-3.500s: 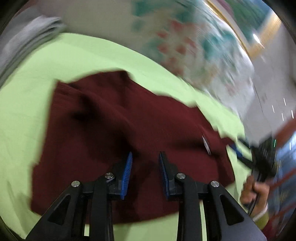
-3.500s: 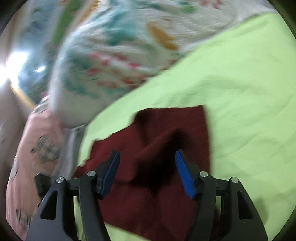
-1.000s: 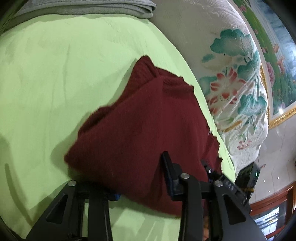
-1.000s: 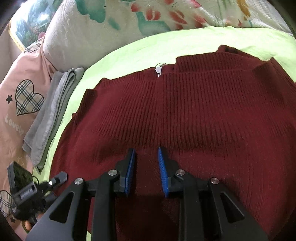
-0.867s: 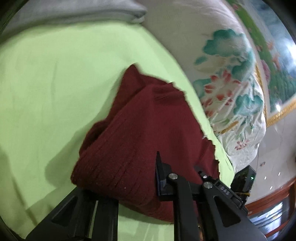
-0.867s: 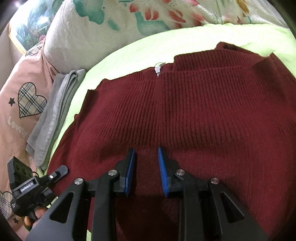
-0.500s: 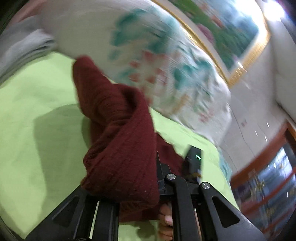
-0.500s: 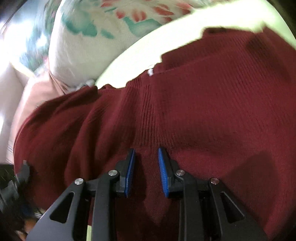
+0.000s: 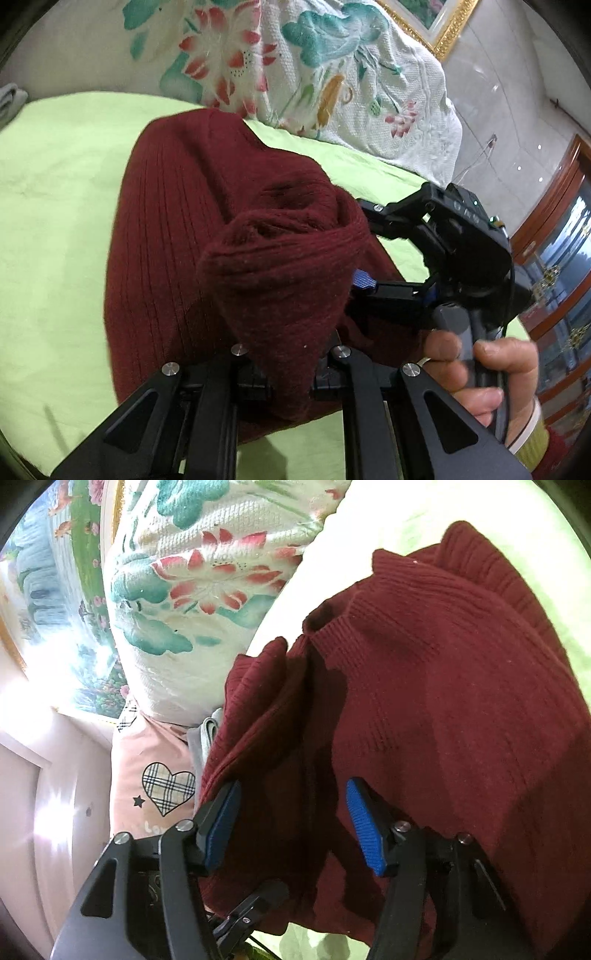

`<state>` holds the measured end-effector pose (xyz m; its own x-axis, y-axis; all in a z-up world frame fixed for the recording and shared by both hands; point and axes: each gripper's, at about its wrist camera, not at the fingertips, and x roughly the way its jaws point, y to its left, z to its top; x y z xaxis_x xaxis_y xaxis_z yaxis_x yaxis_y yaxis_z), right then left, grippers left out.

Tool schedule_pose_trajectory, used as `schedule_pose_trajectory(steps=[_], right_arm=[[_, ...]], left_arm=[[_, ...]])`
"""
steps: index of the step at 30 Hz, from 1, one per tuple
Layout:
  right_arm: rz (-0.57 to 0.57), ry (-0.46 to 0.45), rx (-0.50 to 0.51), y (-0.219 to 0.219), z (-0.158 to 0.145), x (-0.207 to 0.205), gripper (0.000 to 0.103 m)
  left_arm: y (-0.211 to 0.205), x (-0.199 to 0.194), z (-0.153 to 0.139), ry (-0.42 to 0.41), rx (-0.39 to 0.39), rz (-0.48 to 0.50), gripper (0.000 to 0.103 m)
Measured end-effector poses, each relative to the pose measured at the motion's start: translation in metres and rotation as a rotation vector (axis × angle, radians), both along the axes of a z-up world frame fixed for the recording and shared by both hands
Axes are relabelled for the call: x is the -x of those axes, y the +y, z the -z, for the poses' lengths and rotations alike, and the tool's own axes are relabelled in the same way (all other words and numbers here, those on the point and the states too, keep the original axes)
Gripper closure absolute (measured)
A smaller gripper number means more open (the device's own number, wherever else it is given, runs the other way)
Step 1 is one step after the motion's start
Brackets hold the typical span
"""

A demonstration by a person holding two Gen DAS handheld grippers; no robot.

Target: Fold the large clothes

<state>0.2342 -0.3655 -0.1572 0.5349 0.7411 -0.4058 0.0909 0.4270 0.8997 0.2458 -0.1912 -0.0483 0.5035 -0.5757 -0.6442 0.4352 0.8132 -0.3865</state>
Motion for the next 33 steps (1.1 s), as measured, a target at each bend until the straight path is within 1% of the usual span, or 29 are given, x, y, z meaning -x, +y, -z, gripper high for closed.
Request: schedule_pose_trajectory(steps=[3,5,6,8,10,12,13,14,15,16,17,19,21,23,24,25,27,30,31,33], right_arm=[[0.036,-0.014,-0.065,-0.01,0.0,0.002,0.037],[0.042,-0.031,-0.084,-0.015,-0.003,0.004,0.031],[0.033,-0.033,-0.067,-0.014,-0.005,0.001,0.03],[-0.001,-0.036,0.0,-0.004,-0.011,-0.009,0.029],[-0.035,-0.035,0.058,0.008,-0.015,-0.025,0.029],[-0.081,-0.016,0.137,0.021,-0.015,-0.043,0.029],[-0.102,-0.02,0.17,0.027,-0.016,-0.05,0.035],[-0.119,-0.034,0.207,0.034,-0.019,-0.056,0.059],[-0.132,-0.038,0.243,0.038,-0.021,-0.062,0.072],[-0.138,-0.04,0.257,0.039,-0.023,-0.065,0.082],[-0.141,-0.056,0.263,0.038,-0.029,-0.067,0.085],[-0.139,-0.123,0.275,0.031,-0.047,-0.063,0.086],[-0.126,-0.21,0.307,0.02,-0.074,-0.052,0.086],[-0.105,-0.264,0.338,0.005,-0.089,-0.041,0.086],[-0.094,-0.275,0.355,-0.004,-0.091,-0.037,0.086],[-0.081,-0.269,0.372,-0.013,-0.09,-0.036,0.086],[-0.056,-0.211,0.398,-0.033,-0.074,-0.035,0.086],[-0.036,-0.125,0.435,-0.049,-0.046,-0.037,0.086],[-0.036,-0.107,0.454,-0.053,-0.04,-0.036,0.086],[-0.03,-0.101,0.467,-0.058,-0.035,-0.035,0.086]], left_arm=[[0.0,0.005,-0.003,-0.039,-0.059,0.006,0.091],[-0.003,0.01,-0.003,-0.068,-0.096,0.012,0.091],[-0.004,0.013,-0.002,-0.081,-0.114,0.015,0.091],[-0.008,0.017,-0.001,-0.098,-0.143,0.014,0.091],[-0.01,0.019,0.0,-0.105,-0.157,0.015,0.091],[-0.009,0.019,0.001,-0.102,-0.156,0.019,0.091],[-0.007,0.019,0.0,-0.1,-0.156,0.022,0.091],[-0.006,0.02,0.0,-0.098,-0.157,0.025,0.091],[-0.006,0.02,-0.002,-0.099,-0.16,0.028,0.091],[-0.007,0.022,-0.006,-0.107,-0.164,0.034,0.091],[-0.012,0.021,-0.011,-0.116,-0.166,0.039,0.091],[-0.017,0.024,-0.021,-0.137,-0.155,0.052,0.091],[-0.025,0.026,-0.032,-0.147,-0.119,0.079,0.091],[-0.04,0.029,-0.038,-0.146,-0.088,0.118,0.091],[-0.049,0.03,-0.037,-0.141,-0.085,0.135,0.091],[-0.058,0.03,-0.035,-0.134,-0.087,0.149,0.091],[-0.078,0.028,-0.022,-0.107,-0.104,0.175,0.091],[-0.096,0.021,0.004,-0.031,-0.12,0.189,0.091],[-0.101,0.021,0.008,-0.022,-0.127,0.195,0.091],[-0.108,0.026,0.008,-0.036,-0.136,0.213,0.091]])
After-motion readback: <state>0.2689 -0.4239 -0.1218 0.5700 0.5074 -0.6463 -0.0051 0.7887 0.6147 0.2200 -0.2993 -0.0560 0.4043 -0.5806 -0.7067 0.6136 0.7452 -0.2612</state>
